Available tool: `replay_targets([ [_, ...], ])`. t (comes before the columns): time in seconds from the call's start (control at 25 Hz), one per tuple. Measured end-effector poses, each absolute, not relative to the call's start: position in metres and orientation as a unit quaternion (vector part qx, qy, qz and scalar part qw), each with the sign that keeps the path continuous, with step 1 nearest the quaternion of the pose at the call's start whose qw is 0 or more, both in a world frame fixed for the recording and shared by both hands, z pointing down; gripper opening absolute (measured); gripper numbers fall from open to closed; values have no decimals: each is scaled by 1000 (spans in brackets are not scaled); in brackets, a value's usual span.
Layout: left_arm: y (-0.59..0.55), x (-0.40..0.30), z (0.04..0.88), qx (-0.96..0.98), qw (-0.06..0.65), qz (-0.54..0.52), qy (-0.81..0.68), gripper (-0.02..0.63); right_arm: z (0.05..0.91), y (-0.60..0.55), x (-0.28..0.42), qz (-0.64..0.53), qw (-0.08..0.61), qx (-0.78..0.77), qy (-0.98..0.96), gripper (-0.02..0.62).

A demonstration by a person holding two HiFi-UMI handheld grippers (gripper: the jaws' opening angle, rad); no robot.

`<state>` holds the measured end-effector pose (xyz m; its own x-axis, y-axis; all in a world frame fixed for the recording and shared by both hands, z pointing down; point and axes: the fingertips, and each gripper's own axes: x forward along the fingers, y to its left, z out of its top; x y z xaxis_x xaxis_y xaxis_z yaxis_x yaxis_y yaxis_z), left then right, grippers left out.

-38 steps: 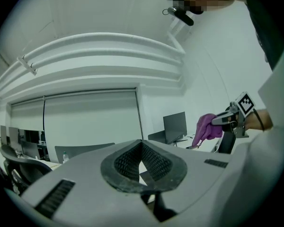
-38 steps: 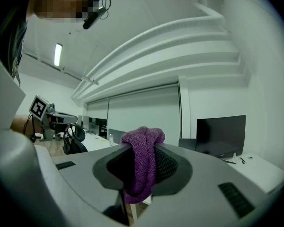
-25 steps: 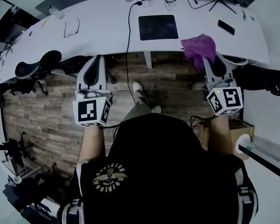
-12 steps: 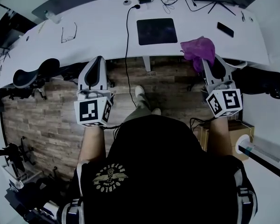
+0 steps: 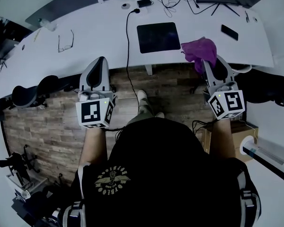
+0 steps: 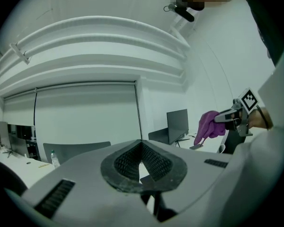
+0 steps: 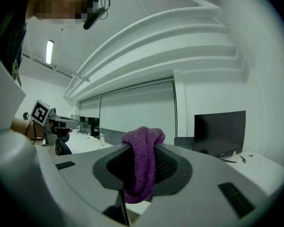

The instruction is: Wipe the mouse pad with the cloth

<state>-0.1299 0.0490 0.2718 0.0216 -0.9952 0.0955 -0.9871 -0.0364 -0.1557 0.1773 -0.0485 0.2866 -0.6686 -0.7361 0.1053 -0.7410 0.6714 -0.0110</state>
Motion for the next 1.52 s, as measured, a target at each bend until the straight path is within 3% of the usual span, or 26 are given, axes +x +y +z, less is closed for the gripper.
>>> replay_targets([
  [0.4,-26,-149,280,-743,19,-90,663,2,288,-103,146,25,78,415,-906,91],
  [1.52,-135,-237,291,-773,4,-69,630,2,280,-183,27,16,80,414,-907,91],
])
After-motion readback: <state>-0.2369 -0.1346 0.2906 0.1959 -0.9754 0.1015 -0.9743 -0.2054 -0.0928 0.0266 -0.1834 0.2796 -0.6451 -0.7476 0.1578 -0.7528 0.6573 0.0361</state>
